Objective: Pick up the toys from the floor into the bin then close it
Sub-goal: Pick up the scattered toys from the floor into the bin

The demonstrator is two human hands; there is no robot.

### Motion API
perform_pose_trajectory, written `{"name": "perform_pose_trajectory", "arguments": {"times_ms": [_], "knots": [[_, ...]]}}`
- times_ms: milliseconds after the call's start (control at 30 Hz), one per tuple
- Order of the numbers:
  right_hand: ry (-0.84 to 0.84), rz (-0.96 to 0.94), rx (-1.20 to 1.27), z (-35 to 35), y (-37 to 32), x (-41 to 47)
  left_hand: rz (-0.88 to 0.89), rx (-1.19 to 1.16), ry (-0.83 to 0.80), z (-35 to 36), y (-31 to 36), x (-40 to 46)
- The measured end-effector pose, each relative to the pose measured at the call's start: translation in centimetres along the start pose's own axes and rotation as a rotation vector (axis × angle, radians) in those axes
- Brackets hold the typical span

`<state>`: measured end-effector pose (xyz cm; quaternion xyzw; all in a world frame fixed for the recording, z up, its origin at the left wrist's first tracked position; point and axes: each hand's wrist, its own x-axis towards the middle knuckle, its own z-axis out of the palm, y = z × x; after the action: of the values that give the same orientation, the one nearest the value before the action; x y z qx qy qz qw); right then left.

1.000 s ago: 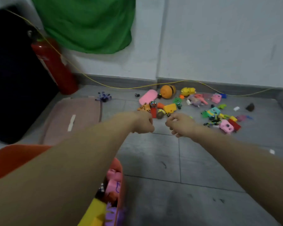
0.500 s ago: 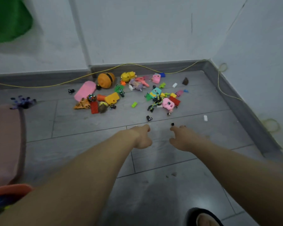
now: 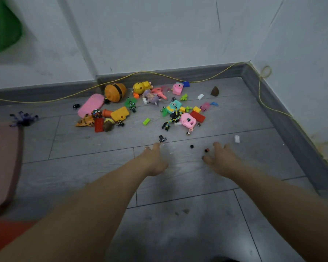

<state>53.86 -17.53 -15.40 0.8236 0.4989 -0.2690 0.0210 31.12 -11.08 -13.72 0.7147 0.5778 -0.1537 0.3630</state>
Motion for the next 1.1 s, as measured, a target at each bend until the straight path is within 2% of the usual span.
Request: {"name": "perform_pose_trajectory", "arguments": {"times_ms": [167,467,700,833,933,1033,1100], "knots": [[0.007,-0.07,0.073,0.7,-0.5,2.7,-0.114,-0.057,0.058,-0.3,1.9,2.5],[0.294,-0.216,-0.086,5.0,-3.6,5.7,-0.144,-0.08,0.15,0.4,2.8,6.2],[0.296,-0.396,-0.145,5.7,-4.1,7.6,-0.098,-0.138,0.189,0.6,2.1,6.7],[0.275,-0.343,0.197,4.7,-3.8,8.1,-0.063,-0.12,0.186,0.6,2.2,7.0],[0.149,-0.066,0.621,2.5,-3.6,8.5,-0.058,-0.093,0.161,0.5,3.0,7.6],[-0.086,0.223,1.279,-0.2,-2.9,8.6,-0.074,-0.043,0.182,0.2,3.7,8.7],[-0.181,0.314,1.495,-1.8,-1.5,8.5,-0.068,-0.007,0.211,0.1,4.3,9.3]]}}
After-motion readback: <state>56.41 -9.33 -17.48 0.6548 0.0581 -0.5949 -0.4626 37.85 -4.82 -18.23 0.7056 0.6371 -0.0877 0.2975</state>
